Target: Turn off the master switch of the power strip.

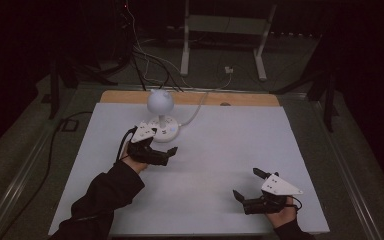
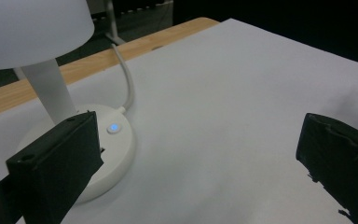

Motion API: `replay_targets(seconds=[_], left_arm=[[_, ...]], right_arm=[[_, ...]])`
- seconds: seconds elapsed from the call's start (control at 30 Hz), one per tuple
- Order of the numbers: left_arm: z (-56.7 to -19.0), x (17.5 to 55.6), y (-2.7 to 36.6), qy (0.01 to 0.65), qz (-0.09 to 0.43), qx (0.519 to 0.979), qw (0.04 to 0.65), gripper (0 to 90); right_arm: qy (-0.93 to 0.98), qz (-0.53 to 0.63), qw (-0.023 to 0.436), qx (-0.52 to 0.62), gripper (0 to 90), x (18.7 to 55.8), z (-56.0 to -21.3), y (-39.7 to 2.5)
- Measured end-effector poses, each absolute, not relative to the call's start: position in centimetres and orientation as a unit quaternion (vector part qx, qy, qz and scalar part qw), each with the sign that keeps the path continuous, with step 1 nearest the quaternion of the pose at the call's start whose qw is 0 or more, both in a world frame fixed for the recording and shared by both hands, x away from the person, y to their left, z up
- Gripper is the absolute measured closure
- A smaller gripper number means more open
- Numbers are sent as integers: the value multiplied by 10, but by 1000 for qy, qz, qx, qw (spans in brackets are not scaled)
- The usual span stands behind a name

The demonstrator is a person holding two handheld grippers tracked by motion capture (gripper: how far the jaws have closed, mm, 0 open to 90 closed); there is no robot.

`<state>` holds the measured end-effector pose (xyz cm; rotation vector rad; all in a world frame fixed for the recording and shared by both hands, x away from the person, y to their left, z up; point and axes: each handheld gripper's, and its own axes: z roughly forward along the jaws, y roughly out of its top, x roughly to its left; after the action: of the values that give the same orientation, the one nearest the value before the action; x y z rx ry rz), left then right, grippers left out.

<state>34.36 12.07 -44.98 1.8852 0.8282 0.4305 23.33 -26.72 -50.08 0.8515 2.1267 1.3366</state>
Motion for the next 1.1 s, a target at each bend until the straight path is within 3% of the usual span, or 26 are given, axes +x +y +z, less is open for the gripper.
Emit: replay_targets(seconds=[0.73, 1.1], left_arm=[[-456, 369, 87, 415, 242, 742, 467, 16], [-464, 381, 77, 433, 264, 728, 461, 146]], right_arm=[[775, 495, 238, 312, 0, 233, -500, -269], [773, 499, 238, 312, 0, 232, -499, -269]])
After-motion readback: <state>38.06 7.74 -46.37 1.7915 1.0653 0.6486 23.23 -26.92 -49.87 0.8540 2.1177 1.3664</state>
